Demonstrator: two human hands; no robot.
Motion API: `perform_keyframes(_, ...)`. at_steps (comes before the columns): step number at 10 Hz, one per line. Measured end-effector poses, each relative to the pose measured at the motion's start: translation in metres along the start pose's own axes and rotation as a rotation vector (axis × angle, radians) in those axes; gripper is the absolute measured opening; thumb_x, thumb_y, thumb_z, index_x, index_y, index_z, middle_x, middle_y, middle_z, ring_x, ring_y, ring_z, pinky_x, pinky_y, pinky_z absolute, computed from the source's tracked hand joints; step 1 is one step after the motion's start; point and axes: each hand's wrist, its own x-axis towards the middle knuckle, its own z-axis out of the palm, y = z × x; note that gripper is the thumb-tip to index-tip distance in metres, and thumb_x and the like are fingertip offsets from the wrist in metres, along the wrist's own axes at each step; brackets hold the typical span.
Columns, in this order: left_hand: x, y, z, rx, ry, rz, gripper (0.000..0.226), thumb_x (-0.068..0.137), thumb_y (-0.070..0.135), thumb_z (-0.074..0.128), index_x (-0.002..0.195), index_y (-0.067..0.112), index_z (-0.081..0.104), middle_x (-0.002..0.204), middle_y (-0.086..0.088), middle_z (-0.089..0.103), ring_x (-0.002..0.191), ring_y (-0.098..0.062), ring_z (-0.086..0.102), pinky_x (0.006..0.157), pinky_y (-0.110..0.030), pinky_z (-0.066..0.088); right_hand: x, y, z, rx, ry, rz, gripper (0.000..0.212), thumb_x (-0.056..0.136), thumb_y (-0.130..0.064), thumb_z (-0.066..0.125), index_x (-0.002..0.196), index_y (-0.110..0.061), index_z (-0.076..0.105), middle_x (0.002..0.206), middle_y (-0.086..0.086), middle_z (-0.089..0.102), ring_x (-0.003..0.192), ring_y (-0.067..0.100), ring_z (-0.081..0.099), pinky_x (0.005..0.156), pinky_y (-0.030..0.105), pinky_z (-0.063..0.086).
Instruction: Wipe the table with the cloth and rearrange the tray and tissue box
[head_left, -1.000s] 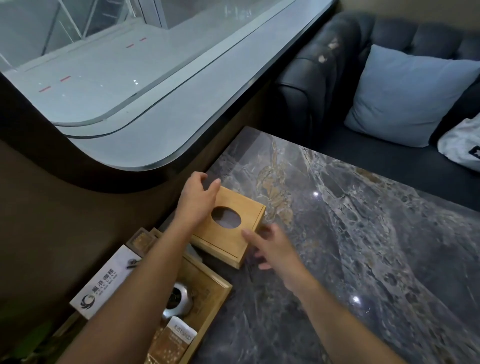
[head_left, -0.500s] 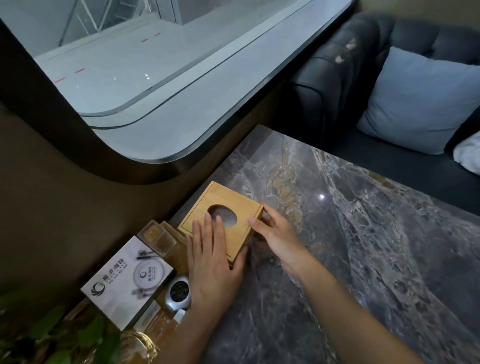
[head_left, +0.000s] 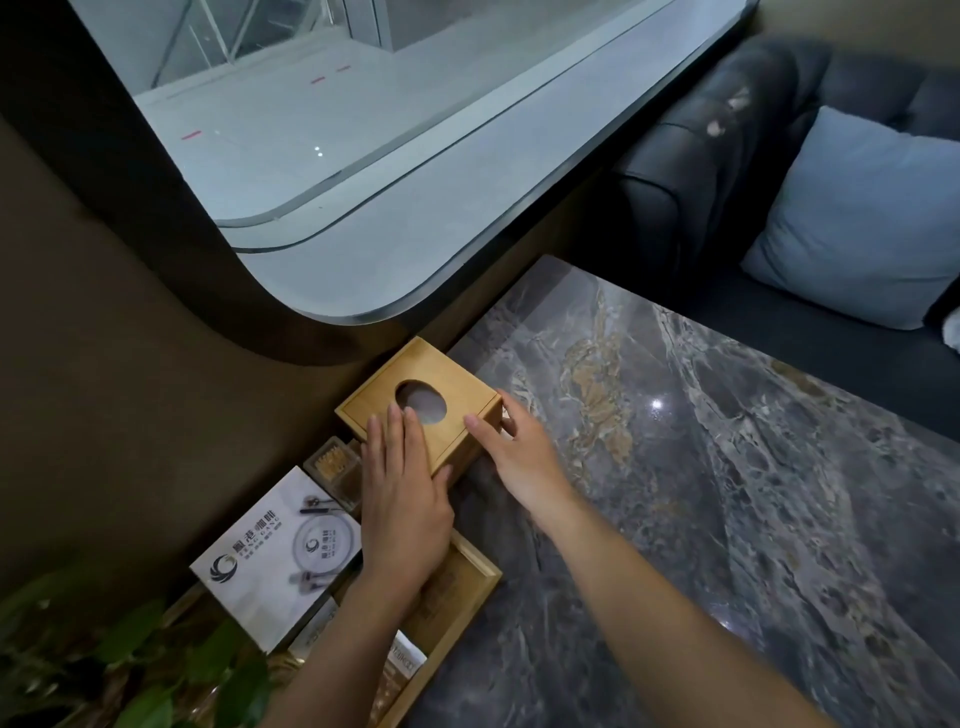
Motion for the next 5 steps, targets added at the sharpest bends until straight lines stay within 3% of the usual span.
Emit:
perform_keyframes(3,0.004,0.004,-0.004,0.029,0.01,-0.027,0.065,0.094,0.027,0.039,0.146,0.015,0.001,0.159,-0.007,-0.003,0.145,-0.023,-0.011,0.115,-0.035,-0.002,-0.003,-0.006,0.002,-0.214,0.085,0.064,0.077,0.081,-0.061,0.048,0.142,-0.024,0.02,0.149,0.003,0.033,0.134,0.024,0.032,0.108,0.042,0.031)
perform_keyframes(4,0.004,0.006,-0.011,0.021,0.003,-0.021,0.068,0.093,0.036,0.041,0.147,0.016,0.003,0.159,-0.008,0.0,0.145,-0.022,-0.009,0.116,-0.036,-0.002,-0.006,-0.01,-0.006,-0.272,0.119,0.045,0.08,0.08,-0.062,0.047,0.143,-0.023,0.017,0.151,0.004,0.027,0.136,0.024,0.028,0.108,0.041,0.028)
perform_keyframes(5,0.004,0.018,-0.021,0.006,0.054,0.035,0.07,0.091,0.044,0.04,0.146,0.018,0.008,0.159,-0.008,0.005,0.145,-0.02,-0.004,0.113,-0.033,-0.004,-0.014,-0.024,-0.02,-0.399,0.153,-0.003,0.079,0.078,-0.064,0.048,0.142,-0.026,0.018,0.148,0.005,0.033,0.133,0.026,0.033,0.106,0.047,0.033)
